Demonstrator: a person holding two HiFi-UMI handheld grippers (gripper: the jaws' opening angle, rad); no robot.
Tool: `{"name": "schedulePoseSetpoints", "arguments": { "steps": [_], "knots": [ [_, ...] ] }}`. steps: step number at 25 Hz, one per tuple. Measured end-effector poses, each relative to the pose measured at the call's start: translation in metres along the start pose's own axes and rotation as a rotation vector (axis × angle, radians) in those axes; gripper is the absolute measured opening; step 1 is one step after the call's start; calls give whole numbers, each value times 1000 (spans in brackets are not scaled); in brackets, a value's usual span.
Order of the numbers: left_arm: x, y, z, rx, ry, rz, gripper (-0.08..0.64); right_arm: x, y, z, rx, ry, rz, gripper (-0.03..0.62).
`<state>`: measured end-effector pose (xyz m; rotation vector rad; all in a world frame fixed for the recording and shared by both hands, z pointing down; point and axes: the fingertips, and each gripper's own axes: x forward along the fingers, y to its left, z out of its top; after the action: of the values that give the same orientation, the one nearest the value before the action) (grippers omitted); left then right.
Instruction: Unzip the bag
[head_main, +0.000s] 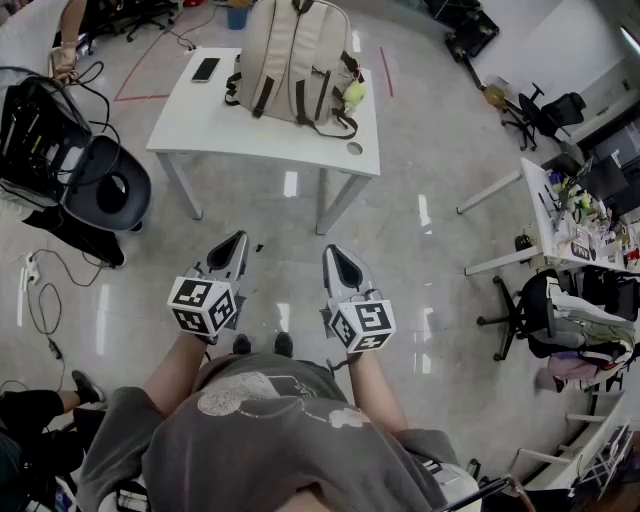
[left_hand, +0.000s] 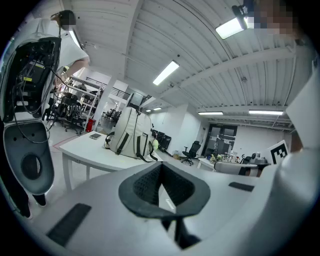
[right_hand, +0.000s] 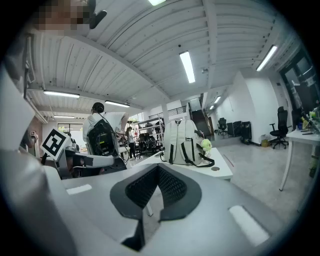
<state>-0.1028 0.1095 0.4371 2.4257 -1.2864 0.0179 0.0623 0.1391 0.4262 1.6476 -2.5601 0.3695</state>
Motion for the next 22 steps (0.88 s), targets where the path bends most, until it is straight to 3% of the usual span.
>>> {"name": "schedulePoseSetpoints", "arguments": {
  "steps": [14,22],
  "knots": [
    [-10,-9,-2,-4,-4,24,6,-10,-7,1,35,-27,-10,-2],
    [0,-23,-6,-6,-3,44,6,-25,-41,13,57,-76,-27,-2]
  ]
}}
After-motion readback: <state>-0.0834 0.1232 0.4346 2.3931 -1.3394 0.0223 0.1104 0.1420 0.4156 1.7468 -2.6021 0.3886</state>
